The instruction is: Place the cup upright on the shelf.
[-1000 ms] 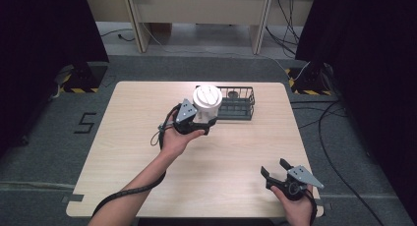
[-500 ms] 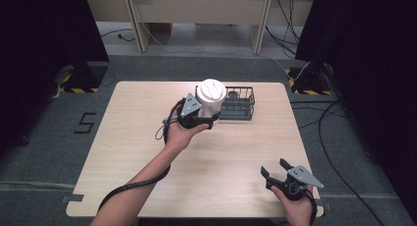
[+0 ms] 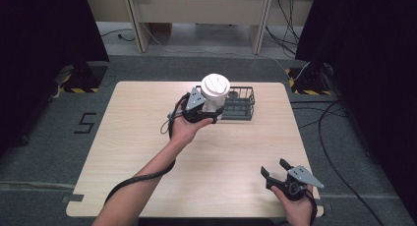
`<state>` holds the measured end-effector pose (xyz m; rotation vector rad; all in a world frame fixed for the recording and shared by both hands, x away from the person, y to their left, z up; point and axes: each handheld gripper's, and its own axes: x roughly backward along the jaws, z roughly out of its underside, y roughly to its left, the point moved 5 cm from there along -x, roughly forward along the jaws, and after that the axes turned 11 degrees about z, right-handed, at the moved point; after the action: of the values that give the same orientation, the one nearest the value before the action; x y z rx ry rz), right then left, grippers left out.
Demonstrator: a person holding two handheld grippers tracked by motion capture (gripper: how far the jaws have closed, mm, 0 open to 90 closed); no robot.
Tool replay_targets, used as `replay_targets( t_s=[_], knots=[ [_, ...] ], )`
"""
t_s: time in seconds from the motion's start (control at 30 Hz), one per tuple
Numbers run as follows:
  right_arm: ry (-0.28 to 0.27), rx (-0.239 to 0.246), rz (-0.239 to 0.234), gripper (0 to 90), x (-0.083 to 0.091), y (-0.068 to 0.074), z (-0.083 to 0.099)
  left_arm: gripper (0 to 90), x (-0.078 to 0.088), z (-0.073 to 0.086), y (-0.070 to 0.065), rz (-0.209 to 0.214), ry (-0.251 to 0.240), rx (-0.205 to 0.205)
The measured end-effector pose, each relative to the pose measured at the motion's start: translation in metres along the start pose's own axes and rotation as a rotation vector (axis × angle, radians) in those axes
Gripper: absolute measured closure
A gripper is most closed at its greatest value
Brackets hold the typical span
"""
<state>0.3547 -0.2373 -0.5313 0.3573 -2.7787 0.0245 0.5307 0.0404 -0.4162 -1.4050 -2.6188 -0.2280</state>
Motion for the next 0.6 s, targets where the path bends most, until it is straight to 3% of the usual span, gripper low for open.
replay_targets(
  t_s=[0.6],
  knots=[
    [0.001,0.001,-0.002,18.1,0.000,0.000,0.000,17.9,-0.019,-0.009,0.011,-0.020,-0.010,0.023]
  ],
)
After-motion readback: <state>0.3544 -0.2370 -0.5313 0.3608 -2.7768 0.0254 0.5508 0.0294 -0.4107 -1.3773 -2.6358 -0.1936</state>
